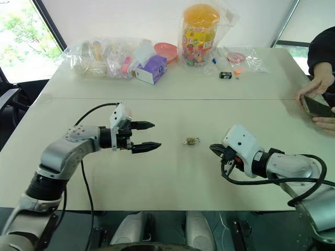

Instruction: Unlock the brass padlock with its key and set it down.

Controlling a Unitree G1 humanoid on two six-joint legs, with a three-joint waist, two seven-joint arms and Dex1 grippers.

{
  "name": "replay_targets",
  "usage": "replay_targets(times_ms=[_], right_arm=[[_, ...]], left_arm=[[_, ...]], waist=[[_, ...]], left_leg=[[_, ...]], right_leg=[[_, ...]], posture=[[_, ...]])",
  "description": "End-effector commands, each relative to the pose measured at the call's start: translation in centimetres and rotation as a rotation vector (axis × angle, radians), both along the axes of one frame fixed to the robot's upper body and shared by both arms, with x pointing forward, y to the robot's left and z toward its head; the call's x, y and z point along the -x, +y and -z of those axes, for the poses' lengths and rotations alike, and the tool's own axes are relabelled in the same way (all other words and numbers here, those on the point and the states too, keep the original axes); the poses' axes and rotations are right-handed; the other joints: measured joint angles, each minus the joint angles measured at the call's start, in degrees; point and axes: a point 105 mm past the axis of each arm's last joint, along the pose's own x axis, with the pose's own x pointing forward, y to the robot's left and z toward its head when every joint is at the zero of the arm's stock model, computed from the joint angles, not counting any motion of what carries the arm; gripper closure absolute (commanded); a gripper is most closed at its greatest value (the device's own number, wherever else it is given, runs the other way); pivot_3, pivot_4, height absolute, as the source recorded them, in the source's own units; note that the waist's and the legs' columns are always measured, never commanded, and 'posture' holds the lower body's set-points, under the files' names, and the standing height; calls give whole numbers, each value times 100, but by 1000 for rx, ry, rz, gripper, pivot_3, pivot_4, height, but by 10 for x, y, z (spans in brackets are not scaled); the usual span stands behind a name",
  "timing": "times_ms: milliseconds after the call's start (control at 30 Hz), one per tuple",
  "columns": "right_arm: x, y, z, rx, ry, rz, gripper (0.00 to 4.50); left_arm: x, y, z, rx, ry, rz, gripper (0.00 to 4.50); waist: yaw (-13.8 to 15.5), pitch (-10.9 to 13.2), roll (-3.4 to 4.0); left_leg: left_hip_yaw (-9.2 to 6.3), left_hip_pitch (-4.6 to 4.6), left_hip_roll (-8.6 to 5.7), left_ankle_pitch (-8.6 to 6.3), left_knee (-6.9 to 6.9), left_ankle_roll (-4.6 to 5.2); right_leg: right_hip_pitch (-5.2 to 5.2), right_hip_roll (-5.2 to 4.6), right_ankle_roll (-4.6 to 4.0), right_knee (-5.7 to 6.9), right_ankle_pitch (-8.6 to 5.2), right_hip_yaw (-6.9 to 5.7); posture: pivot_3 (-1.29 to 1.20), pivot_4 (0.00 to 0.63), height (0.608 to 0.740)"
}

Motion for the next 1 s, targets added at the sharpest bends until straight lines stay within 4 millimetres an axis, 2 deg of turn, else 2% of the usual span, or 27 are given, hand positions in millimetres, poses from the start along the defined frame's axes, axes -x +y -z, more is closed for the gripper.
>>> replay_targets(times_ms=[33, 200, 333, 467, 600, 800, 1000], right_arm=[[-2, 2, -13, 26, -54, -36, 4500], [-4, 4, -15, 28, -67, -52, 4500], [-5, 0, -14, 54, -66, -56, 4500], [0, 6, -17, 65, -69, -89, 4500], [-11, 4, -17, 80, -87, -93, 4500], [-8, 10, -13, 88, -82, -125, 4500], [-15, 4, -8, 114, -84, -121, 4500]], left_arm=[[0, -3, -14, 17, -35, 56, 40], [5, 0, -16, 28, 14, 68, 40], [3, 4, -10, -23, -8, 61, 40], [6, 11, -18, -9, -9, 57, 40], [6, 15, -19, -20, -8, 38, 40], [14, 21, -14, -36, 16, 32, 40], [7, 15, -16, -27, -5, 24, 40]], waist=[[11, 1, -1], [10, 4, -6], [7, 4, -6], [8, 4, -6], [3, 4, -6], [6, 4, -6], [18, 4, -6]], left_leg=[[0, 0, 0, 0, 1, 0], [0, -2, -2, -2, 3, 3], [0, -2, 1, -2, 2, 4], [0, -2, 1, -2, 3, 4], [0, -2, 1, -2, 3, 4], [1, -2, 2, -2, 1, 4], [1, -3, 1, -2, 5, 4]], right_leg=[[1, -3, 0, 0, 0, 0], [2, -5, 1, -2, 0, 1], [2, -9, 1, -4, 0, 1], [2, -10, 1, -4, 0, 1], [2, -10, 1, -4, 0, 1], [1, -10, 1, -4, 0, 1], [3, -14, 1, -4, 0, 1]], posture=[[0, 150, 735], [0, 150, 735], [0, 150, 735], [0, 150, 735], [0, 150, 735], [0, 150, 735], [0, 150, 735]])
